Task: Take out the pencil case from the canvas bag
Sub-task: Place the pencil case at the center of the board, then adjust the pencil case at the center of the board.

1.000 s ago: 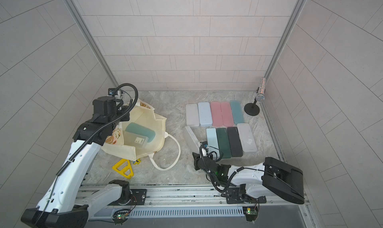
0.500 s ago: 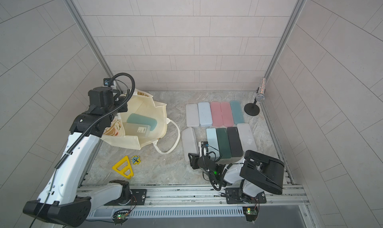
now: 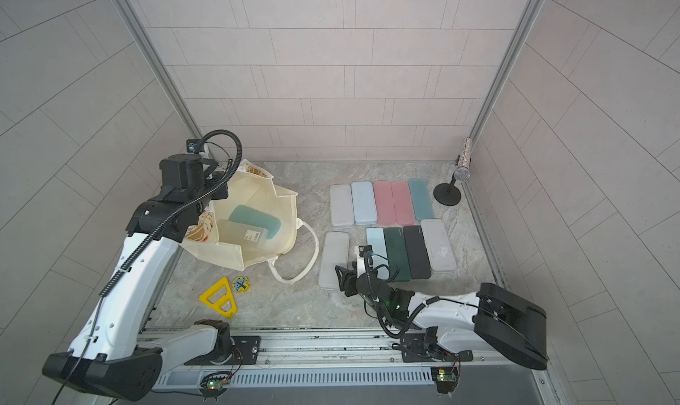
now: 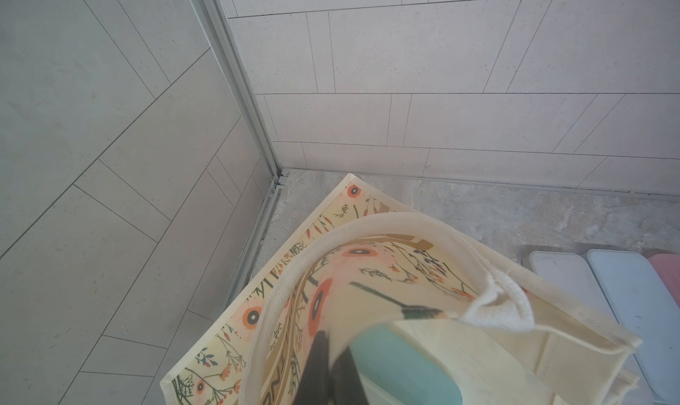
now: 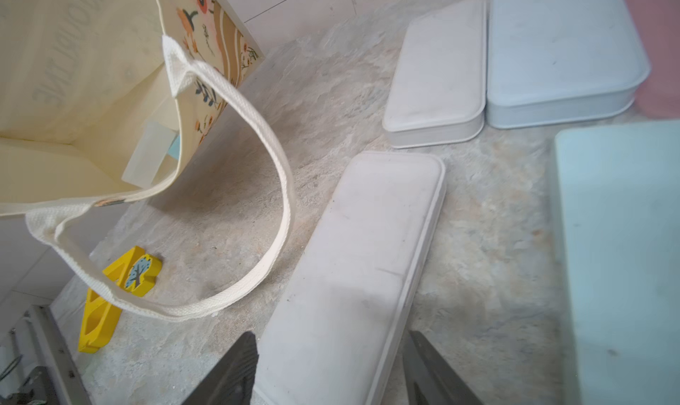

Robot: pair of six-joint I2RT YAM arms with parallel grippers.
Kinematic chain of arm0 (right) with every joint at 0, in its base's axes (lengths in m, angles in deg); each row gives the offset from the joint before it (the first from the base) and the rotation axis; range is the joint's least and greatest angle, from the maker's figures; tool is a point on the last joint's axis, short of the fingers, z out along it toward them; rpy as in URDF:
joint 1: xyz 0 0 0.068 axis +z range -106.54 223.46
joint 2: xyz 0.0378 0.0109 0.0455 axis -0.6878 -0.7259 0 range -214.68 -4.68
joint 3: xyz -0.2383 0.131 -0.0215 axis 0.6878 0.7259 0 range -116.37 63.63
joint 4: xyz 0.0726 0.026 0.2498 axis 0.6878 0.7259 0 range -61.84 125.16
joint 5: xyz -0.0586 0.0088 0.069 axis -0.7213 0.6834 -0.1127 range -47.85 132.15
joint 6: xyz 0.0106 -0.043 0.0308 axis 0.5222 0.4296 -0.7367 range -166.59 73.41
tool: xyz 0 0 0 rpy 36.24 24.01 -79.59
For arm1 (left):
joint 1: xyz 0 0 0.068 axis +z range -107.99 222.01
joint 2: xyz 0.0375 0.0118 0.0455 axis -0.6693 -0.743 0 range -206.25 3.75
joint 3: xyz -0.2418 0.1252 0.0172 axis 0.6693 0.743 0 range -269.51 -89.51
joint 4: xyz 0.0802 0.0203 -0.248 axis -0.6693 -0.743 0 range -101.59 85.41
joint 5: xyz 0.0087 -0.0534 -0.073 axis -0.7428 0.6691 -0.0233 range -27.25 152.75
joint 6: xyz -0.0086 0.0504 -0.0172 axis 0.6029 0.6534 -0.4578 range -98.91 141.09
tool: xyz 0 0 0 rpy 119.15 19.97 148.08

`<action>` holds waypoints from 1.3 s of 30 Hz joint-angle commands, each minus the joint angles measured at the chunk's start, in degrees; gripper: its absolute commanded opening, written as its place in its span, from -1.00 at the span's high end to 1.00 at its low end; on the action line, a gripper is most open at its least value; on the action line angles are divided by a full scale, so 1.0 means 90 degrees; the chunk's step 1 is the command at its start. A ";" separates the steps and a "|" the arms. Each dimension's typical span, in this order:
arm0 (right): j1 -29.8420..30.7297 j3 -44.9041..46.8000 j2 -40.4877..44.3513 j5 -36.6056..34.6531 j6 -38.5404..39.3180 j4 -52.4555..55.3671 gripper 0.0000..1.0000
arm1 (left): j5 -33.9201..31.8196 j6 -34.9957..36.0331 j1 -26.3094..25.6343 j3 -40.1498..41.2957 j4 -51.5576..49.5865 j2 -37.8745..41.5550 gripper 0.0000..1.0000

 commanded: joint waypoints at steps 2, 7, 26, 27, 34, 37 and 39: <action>-0.0059 -0.1008 0.0195 -0.0696 0.0739 0.2979 -0.28 | -0.0476 0.0094 0.0204 -0.0121 0.0533 0.0360 1.00; -0.0136 -0.2196 -0.0478 -0.0325 0.1213 0.4171 -0.20 | -0.0077 -0.0087 0.0723 -0.0378 0.0368 0.0229 1.00; -0.0153 -0.5823 -0.4285 0.0049 0.1660 0.6257 -0.18 | 0.0032 0.0414 0.0834 -0.0462 0.0257 0.0117 1.00; -0.0153 -0.5929 -0.4430 0.0024 0.1662 0.6310 -0.19 | 0.0074 0.0407 0.0834 -0.0480 0.0255 0.0107 1.00; -0.0240 -0.6343 -0.4990 -0.0117 0.1630 0.6465 -0.16 | 0.0150 0.0369 0.0833 -0.0461 0.0265 0.0079 1.00; -0.0259 -0.6262 -0.4970 -0.0171 0.1579 0.6475 -0.10 | 0.0149 0.0370 0.0843 -0.0440 0.0260 0.0080 1.00; -0.0287 -0.6137 -0.4898 -0.0199 0.1529 0.6479 -0.05 | 0.0158 0.0358 0.0852 -0.0435 0.0264 0.0087 1.00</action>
